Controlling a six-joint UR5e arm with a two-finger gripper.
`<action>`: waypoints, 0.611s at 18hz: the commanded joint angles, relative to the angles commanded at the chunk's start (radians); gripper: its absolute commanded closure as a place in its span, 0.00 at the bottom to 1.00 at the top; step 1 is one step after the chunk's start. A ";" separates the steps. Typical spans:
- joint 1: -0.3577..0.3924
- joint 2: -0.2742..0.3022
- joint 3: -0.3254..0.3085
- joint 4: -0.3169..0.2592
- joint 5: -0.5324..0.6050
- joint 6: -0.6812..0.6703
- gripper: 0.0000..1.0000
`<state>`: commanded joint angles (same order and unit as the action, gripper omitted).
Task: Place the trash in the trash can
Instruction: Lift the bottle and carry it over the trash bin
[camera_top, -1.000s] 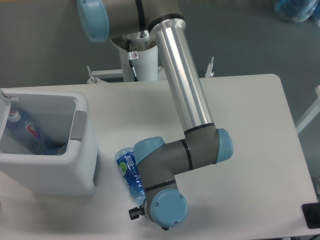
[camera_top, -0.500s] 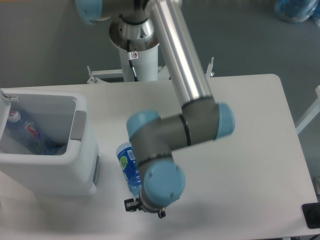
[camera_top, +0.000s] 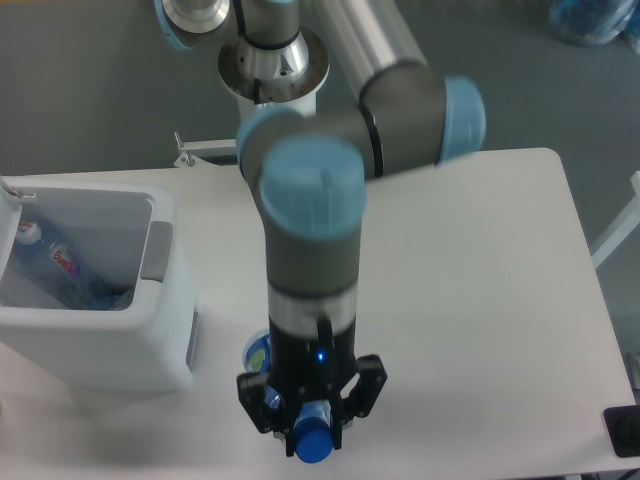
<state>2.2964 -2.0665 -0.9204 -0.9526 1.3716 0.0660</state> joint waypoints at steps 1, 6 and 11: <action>0.000 0.021 0.000 0.000 -0.023 -0.002 0.94; -0.006 0.118 -0.018 0.002 -0.158 -0.060 0.93; -0.040 0.216 -0.136 0.002 -0.293 -0.072 0.93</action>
<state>2.2566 -1.8502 -1.0566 -0.9511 1.0785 -0.0062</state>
